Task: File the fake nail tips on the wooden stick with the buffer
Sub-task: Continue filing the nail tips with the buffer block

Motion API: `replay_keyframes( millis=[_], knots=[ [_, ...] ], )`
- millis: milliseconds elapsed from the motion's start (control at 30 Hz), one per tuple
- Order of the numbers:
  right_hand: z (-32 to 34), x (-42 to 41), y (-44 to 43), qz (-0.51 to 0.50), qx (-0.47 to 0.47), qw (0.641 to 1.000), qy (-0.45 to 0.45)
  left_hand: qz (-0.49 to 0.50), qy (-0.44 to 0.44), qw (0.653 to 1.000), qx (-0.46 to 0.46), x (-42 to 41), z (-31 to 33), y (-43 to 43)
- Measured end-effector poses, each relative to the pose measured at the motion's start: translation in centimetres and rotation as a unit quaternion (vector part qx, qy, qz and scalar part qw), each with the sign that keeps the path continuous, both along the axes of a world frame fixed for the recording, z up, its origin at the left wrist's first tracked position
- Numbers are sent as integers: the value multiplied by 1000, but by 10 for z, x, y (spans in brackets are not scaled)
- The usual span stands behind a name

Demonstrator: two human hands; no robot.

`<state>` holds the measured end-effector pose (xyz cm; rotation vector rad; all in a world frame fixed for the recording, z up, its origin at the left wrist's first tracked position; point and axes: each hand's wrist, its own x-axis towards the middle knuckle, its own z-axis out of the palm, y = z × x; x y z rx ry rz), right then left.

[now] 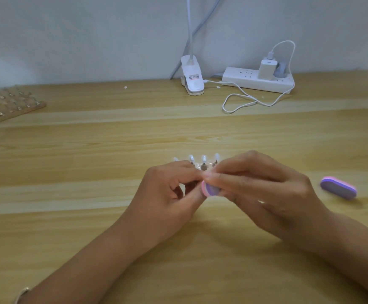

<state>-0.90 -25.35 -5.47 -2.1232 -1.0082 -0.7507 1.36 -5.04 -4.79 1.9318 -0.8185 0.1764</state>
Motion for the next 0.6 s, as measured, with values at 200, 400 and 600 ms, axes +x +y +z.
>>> replay_keyframes(
  millis=[200,400,600],
  knots=[
    [1,3,-4,-22,-3,1000,3,6,5,1000,5,0,-3,-2],
    [5,7,-12,-38,-15,999,1,6,28,1000,0,0,-4,-3],
    [4,1,-5,-4,-32,999,-14,-21,66,997,-18,0,0,-2]
  ],
)
